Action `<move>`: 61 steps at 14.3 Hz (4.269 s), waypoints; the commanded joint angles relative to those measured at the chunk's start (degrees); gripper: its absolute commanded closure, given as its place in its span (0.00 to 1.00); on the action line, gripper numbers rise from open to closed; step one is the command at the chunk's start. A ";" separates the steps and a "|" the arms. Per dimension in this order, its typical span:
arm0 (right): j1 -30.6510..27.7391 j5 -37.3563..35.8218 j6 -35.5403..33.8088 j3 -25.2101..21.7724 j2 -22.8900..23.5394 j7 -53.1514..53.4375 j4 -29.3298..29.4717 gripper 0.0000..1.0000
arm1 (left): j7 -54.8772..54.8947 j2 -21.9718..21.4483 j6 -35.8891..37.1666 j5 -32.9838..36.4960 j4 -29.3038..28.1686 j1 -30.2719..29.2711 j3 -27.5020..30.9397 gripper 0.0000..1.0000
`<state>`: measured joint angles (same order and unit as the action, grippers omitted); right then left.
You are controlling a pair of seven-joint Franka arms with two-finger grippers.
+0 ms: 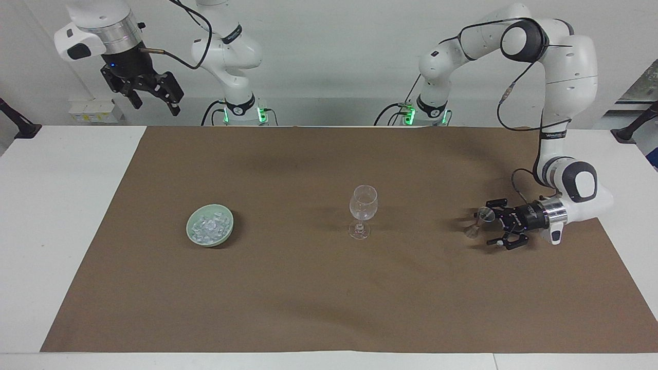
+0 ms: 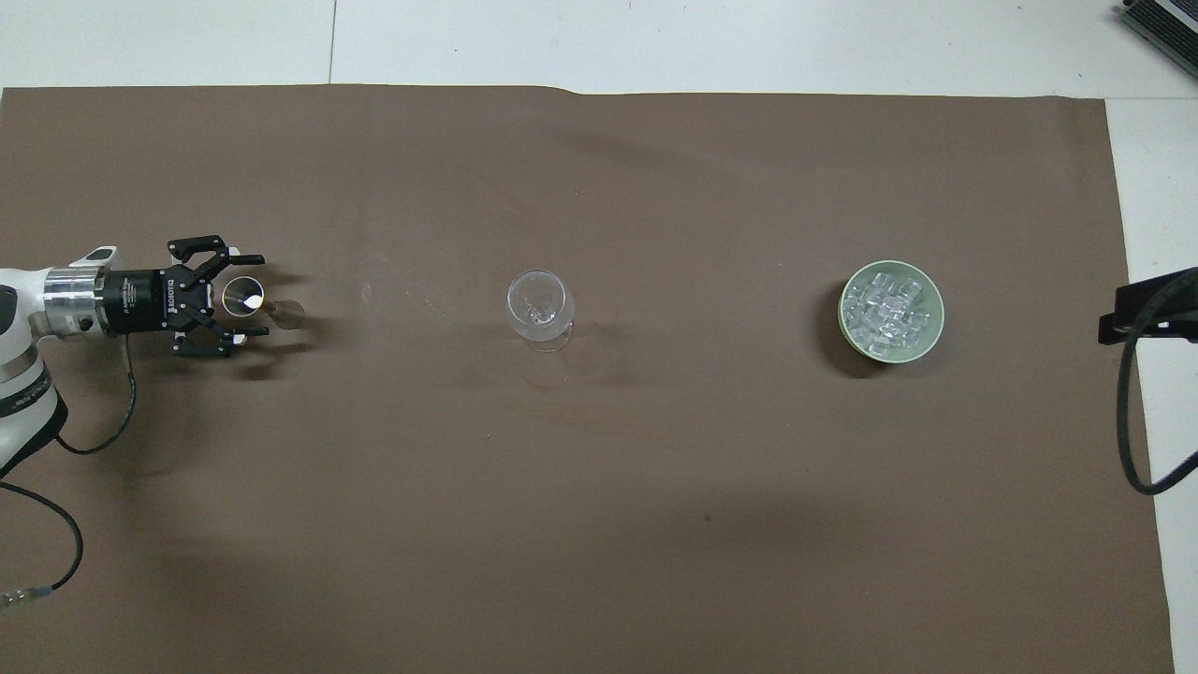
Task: Pour wine and add ice with both arms
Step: 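Close the left gripper around the small silver cup, then lift the silver cup with the left gripper toward the glass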
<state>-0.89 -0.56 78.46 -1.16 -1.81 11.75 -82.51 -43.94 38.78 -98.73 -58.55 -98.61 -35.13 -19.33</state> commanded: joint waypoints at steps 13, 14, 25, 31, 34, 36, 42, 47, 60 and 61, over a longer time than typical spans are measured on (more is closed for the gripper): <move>-0.51 0.47 -0.24 0.28 -0.74 -1.29 -0.54 0.00 | 0.96 -1.69 -0.67 -1.48 -1.93 -0.46 -0.09 0.58; -0.51 0.47 -0.24 0.28 -0.74 -1.29 -0.46 0.00 | 0.96 -1.69 -0.67 -1.39 -1.85 -0.55 -0.01 0.62; -0.51 0.47 -0.24 0.28 -0.74 -1.29 -0.46 0.00 | 0.78 -1.60 0.73 -1.48 -1.41 -0.90 0.08 1.00; -0.51 0.47 -0.24 0.28 -0.74 -1.29 -0.55 0.00 | -1.14 -1.43 3.01 -2.09 0.61 -0.90 0.17 1.00; -0.51 0.47 -0.24 0.28 -0.74 -1.29 -0.55 0.00 | -3.69 -0.46 4.42 -2.53 2.29 -0.38 -0.09 1.00; -0.51 0.47 -0.24 0.28 -0.83 -1.29 -0.46 0.00 | -4.66 -0.55 4.51 -3.41 2.55 -0.46 -0.09 1.00; -0.51 0.47 -0.24 0.28 -0.83 -1.29 -0.55 0.00 | -6.16 -2.39 4.25 -3.15 3.69 0.68 -0.27 1.00; -0.51 0.47 -0.24 0.28 -0.74 -1.29 -0.46 0.00 | -10.54 -7.39 2.41 -2.88 3.69 3.31 -0.36 1.00; -0.51 0.47 -0.24 0.28 -0.74 -1.29 -0.46 0.00 | -17.50 -17.24 0.56 -7.01 -1.92 7.97 -0.80 1.00; -0.51 0.47 -0.24 0.28 -0.83 -1.29 -0.54 0.00 | -18.11 -18.12 0.47 -7.10 -2.45 8.32 -0.71 1.00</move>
<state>-0.89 -0.56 78.46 -1.16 -1.81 11.75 -82.51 -60.88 24.82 -96.85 -63.58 -97.22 -28.11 -20.92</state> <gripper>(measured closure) 0.000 0.789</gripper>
